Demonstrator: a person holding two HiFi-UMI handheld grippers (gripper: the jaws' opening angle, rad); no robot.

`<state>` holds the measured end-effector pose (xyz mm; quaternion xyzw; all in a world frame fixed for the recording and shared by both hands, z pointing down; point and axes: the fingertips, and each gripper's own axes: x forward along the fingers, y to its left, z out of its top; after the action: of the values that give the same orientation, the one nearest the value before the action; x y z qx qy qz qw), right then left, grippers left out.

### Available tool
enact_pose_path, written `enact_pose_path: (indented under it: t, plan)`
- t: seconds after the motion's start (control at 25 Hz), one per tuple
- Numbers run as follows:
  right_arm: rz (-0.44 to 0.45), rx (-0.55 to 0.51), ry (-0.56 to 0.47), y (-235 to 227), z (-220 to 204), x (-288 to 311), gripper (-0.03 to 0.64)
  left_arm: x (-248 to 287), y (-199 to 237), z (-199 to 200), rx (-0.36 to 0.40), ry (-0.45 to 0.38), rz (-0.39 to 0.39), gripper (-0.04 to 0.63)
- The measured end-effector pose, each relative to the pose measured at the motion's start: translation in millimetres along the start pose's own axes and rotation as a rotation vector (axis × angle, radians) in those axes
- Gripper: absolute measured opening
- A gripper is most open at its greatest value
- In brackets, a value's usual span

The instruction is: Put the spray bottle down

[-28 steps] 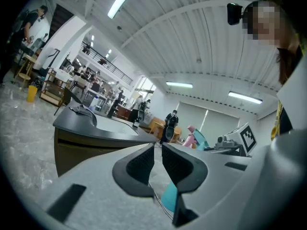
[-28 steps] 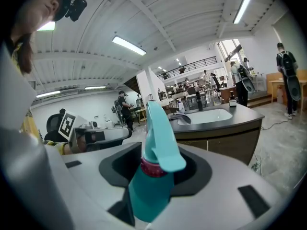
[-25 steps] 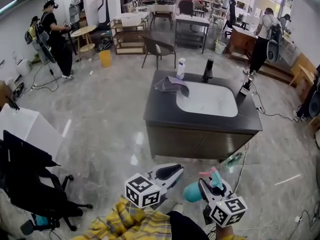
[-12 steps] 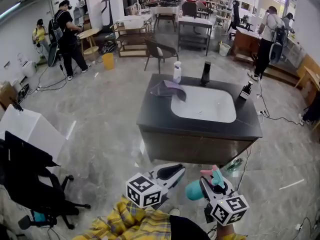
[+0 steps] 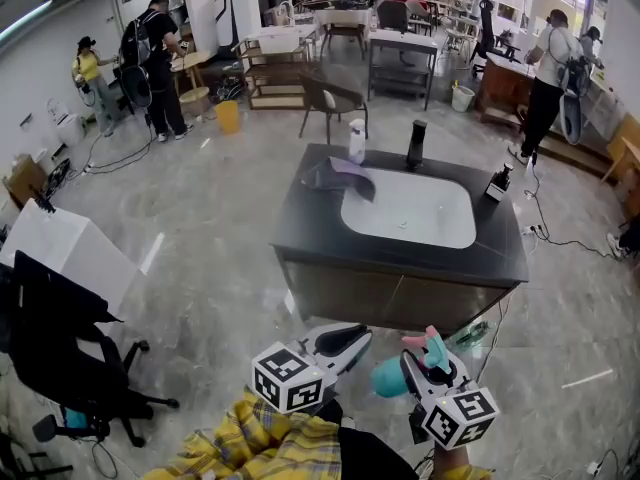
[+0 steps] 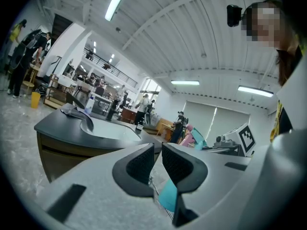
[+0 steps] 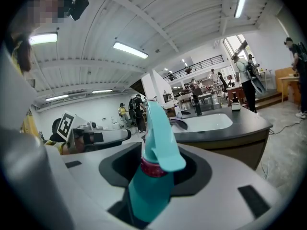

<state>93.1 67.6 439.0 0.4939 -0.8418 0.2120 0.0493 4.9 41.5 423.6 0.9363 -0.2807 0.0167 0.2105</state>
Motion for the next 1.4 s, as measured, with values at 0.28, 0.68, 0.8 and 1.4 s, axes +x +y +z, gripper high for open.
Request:
enact_pose_path:
  t: [0.28, 0.68, 0.8, 1.4]
  plan:
    - [0.001, 0.02, 0.003, -19.1, 3.5, 13.5, 0.173, 21.5, 10.9, 2.5, -0.005, 0.015, 0.003, 0.046]
    - [-0.045, 0.033, 0.011, -59.4, 22.2, 48.8, 0.174, 71.5, 43.1, 16.1, -0.017, 0.048, -0.056, 0.046]
    - [-0.044, 0.035, 0.017, -66.7, 28.6, 62.9, 0.173, 82.2, 55.3, 22.0, -0.019, 0.054, -0.061, 0.046]
    - [-0.072, 0.025, 0.037, -89.3, 61.5, 127.2, 0.173, 120.2, 119.1, 55.6, -0.042, 0.055, -0.099, 0.046]
